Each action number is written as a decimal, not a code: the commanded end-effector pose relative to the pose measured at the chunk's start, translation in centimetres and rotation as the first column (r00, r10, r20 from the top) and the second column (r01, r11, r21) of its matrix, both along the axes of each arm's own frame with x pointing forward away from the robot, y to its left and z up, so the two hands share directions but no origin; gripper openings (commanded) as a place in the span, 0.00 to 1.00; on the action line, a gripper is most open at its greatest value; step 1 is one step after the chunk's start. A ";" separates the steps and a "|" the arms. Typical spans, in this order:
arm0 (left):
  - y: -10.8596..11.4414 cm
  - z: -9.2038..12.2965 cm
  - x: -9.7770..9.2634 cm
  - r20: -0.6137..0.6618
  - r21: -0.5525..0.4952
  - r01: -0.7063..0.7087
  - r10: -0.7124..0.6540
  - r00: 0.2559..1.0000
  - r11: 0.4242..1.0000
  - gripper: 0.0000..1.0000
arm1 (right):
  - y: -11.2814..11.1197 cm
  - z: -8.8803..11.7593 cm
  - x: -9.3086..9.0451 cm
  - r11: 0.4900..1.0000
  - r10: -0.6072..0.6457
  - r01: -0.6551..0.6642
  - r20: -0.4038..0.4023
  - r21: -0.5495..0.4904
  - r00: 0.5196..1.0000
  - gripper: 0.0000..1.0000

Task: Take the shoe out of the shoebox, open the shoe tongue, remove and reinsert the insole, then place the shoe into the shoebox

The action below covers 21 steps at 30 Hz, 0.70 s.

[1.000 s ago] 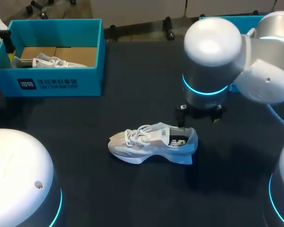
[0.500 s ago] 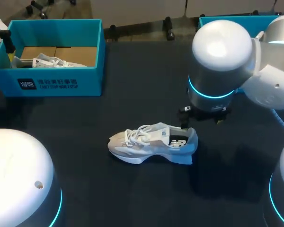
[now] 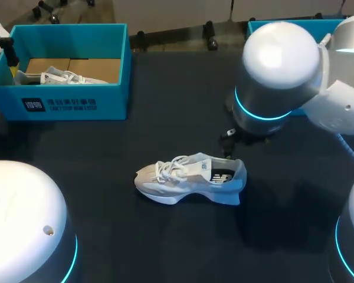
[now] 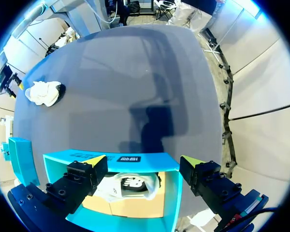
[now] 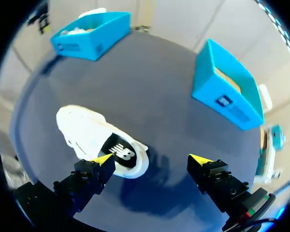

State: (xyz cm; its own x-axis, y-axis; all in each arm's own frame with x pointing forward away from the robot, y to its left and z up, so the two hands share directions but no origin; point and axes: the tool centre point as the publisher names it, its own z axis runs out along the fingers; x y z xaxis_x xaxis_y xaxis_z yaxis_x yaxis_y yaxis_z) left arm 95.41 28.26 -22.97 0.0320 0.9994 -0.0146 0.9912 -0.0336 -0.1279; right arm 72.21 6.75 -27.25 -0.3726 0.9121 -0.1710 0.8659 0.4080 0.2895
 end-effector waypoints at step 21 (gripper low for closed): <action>0.0 0.0 -0.1 0.003 0.001 0.001 -0.001 1.000 1.000 1.00 | -2.8 2.8 0.2 0.352 0.932 -0.933 -0.063 -0.074 0.357 1.00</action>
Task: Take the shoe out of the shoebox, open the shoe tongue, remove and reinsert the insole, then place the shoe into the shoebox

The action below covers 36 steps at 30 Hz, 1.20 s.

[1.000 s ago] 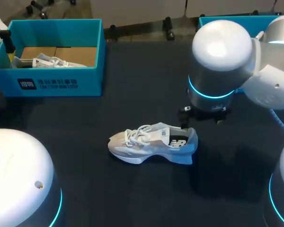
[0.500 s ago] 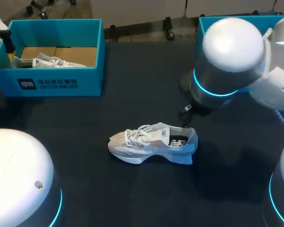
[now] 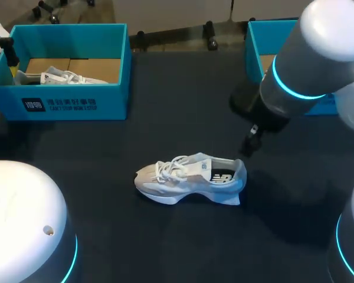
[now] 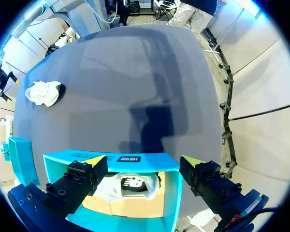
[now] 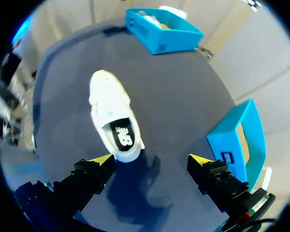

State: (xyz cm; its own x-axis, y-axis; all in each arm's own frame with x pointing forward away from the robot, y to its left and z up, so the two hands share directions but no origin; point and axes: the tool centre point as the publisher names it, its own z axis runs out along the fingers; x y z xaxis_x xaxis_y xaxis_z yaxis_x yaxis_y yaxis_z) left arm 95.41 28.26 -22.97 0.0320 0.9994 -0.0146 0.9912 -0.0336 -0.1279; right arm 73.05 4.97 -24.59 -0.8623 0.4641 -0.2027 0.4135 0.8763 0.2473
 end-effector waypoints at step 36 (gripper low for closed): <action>0.0 0.0 -0.1 0.003 0.001 0.001 -0.001 1.000 1.000 1.00 | -1.5 -0.7 -3.3 0.805 0.578 -0.588 0.121 0.081 0.807 1.00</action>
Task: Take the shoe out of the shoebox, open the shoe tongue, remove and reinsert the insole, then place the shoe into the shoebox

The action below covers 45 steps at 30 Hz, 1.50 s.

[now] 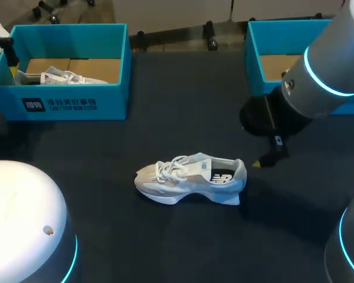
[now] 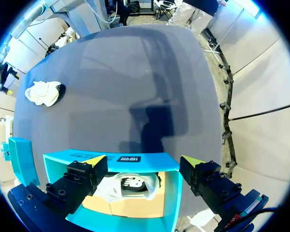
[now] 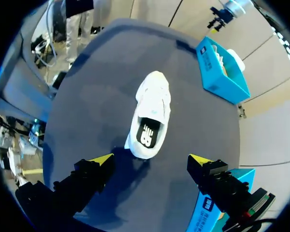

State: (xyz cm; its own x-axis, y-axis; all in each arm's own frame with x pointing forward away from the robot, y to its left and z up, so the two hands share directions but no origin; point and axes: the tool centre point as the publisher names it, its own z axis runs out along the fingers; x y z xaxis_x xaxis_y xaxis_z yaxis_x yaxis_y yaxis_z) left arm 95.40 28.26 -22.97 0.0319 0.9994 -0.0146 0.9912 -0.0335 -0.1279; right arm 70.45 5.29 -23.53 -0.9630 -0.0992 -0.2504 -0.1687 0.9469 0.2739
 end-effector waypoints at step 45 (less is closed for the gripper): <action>0.0 0.0 -0.1 0.003 0.001 0.001 -0.001 1.000 1.000 1.00 | -5.9 -12.8 -1.8 0.836 -0.092 0.142 -0.121 0.529 0.988 1.00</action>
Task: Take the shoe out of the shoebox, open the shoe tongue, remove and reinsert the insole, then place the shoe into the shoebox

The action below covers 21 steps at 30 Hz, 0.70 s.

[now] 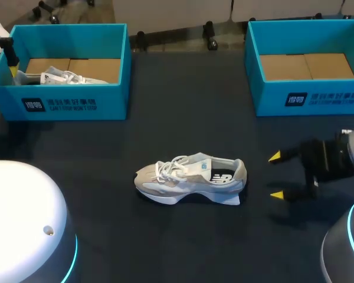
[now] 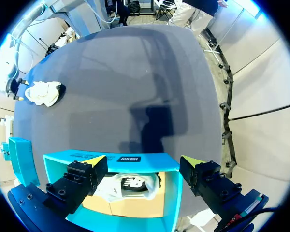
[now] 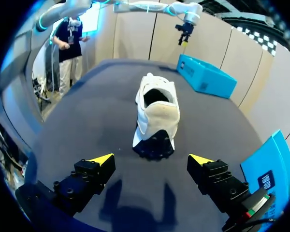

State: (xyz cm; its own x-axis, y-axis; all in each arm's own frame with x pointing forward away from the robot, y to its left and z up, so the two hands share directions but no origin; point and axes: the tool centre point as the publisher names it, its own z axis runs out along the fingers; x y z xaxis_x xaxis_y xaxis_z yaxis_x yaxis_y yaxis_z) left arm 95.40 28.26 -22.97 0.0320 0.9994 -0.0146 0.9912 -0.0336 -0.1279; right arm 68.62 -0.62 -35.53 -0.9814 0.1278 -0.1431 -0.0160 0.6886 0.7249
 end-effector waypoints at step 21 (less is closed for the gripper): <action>0.0 0.0 -0.1 0.003 0.001 0.001 -0.001 1.000 1.000 1.00 | 0.1 -1.5 0.8 0.995 -0.032 0.029 0.033 0.091 0.999 1.00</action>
